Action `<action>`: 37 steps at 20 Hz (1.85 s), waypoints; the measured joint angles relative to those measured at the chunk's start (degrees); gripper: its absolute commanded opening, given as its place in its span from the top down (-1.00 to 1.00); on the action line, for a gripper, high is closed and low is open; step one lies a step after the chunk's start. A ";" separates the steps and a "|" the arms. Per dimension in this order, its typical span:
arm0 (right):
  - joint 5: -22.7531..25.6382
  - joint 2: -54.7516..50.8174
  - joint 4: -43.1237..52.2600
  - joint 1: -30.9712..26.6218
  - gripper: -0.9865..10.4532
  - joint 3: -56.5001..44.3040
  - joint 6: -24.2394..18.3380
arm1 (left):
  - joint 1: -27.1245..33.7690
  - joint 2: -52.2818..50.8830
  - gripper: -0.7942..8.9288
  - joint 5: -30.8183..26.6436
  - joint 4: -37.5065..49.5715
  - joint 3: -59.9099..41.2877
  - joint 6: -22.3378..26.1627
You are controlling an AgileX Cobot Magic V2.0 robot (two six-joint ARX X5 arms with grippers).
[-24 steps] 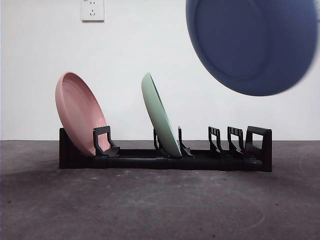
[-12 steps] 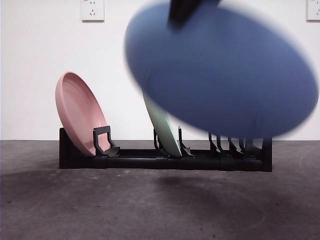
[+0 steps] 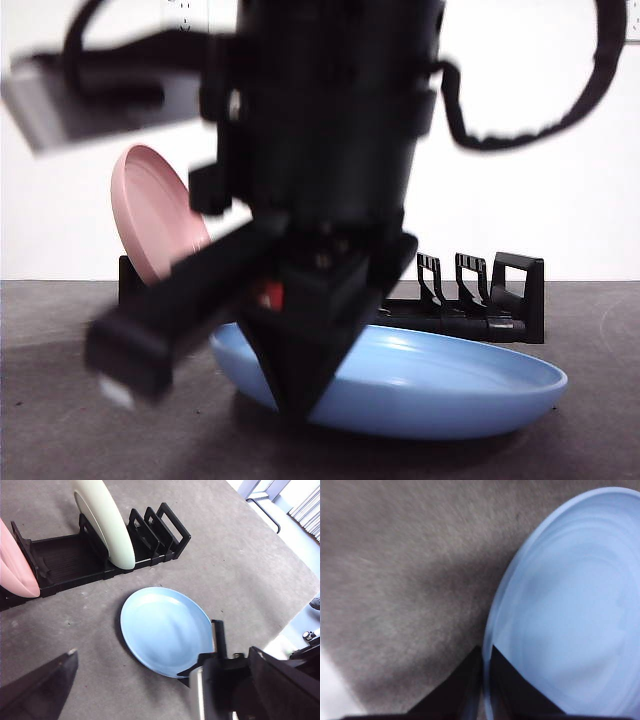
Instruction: Place the plate
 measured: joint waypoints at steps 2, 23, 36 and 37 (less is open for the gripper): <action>0.07 0.33 0.04 0.02 0.80 0.00 0.00 | 0.00 0.00 -0.32 0.00 0.02 0.00 0.00; -38.82 -32.26 -13.20 -33.18 0.07 7.23 -0.13 | 0.00 6.91 -0.32 0.00 1.70 0.00 0.00; -59.06 -45.68 -21.16 -63.12 0.07 3.96 -9.92 | -0.61 25.07 -0.32 -19.96 -3.23 8.76 -3.39; -59.17 -46.53 -20.72 -63.28 0.07 3.23 -9.97 | -1.09 28.20 -0.32 -22.97 -4.33 11.39 -3.45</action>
